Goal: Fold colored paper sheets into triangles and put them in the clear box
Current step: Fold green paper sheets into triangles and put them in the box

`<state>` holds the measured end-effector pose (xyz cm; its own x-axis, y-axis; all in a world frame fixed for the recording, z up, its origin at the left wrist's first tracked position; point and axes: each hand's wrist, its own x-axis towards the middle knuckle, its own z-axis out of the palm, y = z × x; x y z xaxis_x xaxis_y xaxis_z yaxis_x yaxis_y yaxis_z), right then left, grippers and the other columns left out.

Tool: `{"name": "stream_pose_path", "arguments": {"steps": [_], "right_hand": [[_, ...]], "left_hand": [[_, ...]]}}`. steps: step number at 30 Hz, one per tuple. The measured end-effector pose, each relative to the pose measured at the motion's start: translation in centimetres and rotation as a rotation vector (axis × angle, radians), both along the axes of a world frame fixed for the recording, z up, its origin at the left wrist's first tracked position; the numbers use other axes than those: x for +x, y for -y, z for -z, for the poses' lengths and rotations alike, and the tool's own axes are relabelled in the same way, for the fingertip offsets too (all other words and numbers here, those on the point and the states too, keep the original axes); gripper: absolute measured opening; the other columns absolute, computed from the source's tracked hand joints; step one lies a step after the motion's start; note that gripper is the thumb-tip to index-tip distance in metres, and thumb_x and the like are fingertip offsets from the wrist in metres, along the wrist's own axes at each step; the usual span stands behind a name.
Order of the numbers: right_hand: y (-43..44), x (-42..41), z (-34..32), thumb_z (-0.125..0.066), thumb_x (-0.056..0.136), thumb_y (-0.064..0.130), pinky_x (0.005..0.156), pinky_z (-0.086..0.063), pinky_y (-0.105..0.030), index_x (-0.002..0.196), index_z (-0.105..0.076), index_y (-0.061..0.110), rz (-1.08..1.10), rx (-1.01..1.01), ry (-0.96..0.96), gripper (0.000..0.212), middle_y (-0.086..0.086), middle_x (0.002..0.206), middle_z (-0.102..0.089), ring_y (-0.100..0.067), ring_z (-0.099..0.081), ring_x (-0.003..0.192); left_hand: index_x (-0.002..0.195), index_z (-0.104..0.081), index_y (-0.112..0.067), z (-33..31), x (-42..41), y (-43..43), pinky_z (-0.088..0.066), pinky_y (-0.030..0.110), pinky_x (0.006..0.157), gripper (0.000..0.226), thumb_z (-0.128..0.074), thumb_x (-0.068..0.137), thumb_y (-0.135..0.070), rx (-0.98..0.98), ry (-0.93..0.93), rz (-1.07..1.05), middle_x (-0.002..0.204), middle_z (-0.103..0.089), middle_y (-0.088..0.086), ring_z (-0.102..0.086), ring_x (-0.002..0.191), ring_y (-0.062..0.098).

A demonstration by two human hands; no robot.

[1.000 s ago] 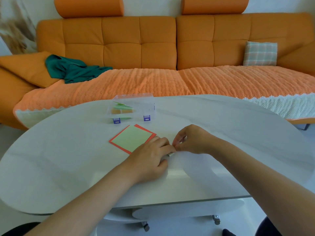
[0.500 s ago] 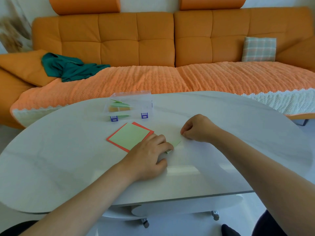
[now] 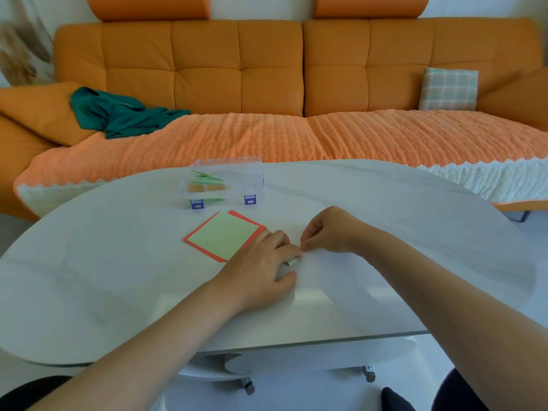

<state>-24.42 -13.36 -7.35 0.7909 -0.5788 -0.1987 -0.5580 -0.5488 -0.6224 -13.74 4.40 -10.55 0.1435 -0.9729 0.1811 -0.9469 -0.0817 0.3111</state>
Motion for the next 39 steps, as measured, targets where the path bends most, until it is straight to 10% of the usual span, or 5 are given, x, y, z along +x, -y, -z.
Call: {"name": "stream_pose_path", "arguments": {"steps": [10,17,31,36,39], "right_hand": [[-0.1,0.1,-0.1,-0.085,0.075,0.026,0.079,-0.056,-0.027,0.082,-0.080,0.024,0.021,-0.030,-0.021,0.009,0.007,0.084,-0.074,-0.010,-0.067,0.085],[-0.5,-0.1,-0.1,-0.083,0.076,0.025,0.075,-0.056,-0.025,0.082,-0.080,0.025,0.029,-0.021,-0.007,0.006,0.008,0.082,-0.074,-0.009,-0.067,0.082],[-1.2,-0.8,0.3,-0.070,0.085,0.027,0.068,-0.041,-0.015,0.090,-0.074,0.040,-0.145,-0.171,0.075,0.015,0.014,0.099,-0.061,0.000,-0.056,0.078],[-1.3,-1.2,0.9,-0.067,0.084,0.029,0.076,-0.044,-0.019,0.089,-0.071,0.043,-0.268,-0.225,0.167,0.015,0.019,0.098,-0.059,-0.003,-0.058,0.084],[-1.4,-1.2,1.2,-0.070,0.084,0.031,0.080,-0.051,-0.027,0.090,-0.073,0.037,-0.288,-0.228,0.226,0.009,0.018,0.096,-0.064,-0.007,-0.060,0.085]], "left_hand": [[0.125,-0.061,-0.033,-0.2,0.7,-2.3,-0.024,0.009,0.104,0.041,-0.047,0.087,-0.041,0.045,-0.099,0.016,0.138,-0.047,-0.020,-0.037,0.129,-0.002],[0.124,-0.058,-0.040,-0.3,1.0,-3.1,-0.028,0.025,0.116,0.038,-0.048,0.088,-0.046,0.118,-0.155,0.013,0.150,-0.040,-0.023,-0.032,0.139,-0.002],[0.103,-0.068,-0.031,-0.5,1.6,0.8,-0.027,0.035,0.115,0.023,-0.070,0.085,-0.043,-0.144,-0.016,-0.075,0.097,-0.067,-0.016,-0.058,0.096,0.010],[0.086,-0.075,-0.024,-1.4,2.2,0.7,-0.052,0.033,0.064,0.024,-0.053,0.086,-0.034,-0.174,0.019,-0.031,0.077,-0.071,-0.007,-0.062,0.069,0.014],[0.085,-0.074,-0.024,-1.2,2.9,0.7,-0.052,0.034,0.060,0.021,-0.053,0.086,-0.028,-0.215,-0.057,-0.075,0.074,-0.070,-0.008,-0.062,0.065,0.012]]}}
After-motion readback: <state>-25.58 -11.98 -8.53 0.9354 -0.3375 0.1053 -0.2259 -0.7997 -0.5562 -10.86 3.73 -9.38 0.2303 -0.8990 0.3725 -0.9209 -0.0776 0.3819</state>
